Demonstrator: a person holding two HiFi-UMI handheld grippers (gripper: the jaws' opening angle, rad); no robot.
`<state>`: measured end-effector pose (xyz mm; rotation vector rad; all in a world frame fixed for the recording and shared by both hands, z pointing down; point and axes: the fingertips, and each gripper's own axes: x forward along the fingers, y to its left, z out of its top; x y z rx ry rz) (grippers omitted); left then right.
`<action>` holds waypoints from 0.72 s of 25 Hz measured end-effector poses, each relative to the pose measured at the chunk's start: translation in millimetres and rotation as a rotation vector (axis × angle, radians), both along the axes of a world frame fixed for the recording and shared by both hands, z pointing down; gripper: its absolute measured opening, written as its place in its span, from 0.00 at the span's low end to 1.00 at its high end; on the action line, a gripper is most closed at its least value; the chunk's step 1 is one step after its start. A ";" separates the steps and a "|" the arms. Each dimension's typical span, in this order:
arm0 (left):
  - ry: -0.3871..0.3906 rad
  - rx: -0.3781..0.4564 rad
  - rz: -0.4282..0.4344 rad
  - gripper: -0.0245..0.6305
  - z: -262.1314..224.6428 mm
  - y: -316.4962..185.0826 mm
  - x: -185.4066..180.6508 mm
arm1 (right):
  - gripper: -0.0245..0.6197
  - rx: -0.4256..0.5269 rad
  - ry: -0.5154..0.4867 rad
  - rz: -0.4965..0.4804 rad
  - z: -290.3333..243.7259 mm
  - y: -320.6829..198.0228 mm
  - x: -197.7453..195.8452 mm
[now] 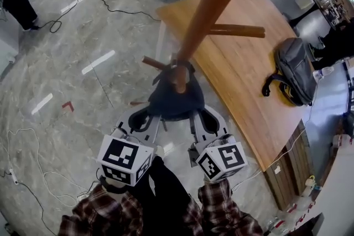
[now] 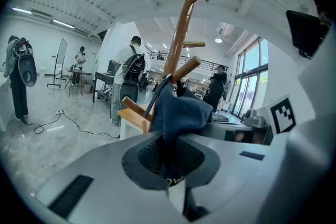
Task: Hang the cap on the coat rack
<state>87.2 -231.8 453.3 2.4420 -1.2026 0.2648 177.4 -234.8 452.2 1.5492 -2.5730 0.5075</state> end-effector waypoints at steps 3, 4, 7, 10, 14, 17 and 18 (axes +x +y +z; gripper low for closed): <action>0.014 -0.008 -0.025 0.06 11.9 -11.5 -0.7 | 0.07 -0.003 0.015 0.004 10.9 -9.8 0.1; 0.021 -0.010 -0.032 0.06 14.9 -15.2 -1.1 | 0.07 -0.004 0.019 0.005 13.7 -12.8 -0.3; 0.035 -0.017 -0.049 0.06 21.3 -26.1 -2.8 | 0.07 -0.005 0.036 0.004 20.0 -21.8 -1.9; 0.044 -0.019 -0.066 0.06 26.8 -33.4 -4.3 | 0.07 -0.010 0.058 0.002 26.3 -29.5 -3.3; 0.064 -0.009 -0.080 0.07 31.1 -36.6 -2.5 | 0.07 -0.017 0.062 0.010 32.6 -35.5 -1.1; 0.080 -0.010 -0.089 0.07 31.6 -38.4 -2.4 | 0.07 -0.023 0.056 0.010 33.6 -37.1 -0.3; 0.082 -0.008 -0.093 0.07 31.4 -38.9 -2.8 | 0.07 -0.025 0.052 0.008 33.4 -37.2 -0.4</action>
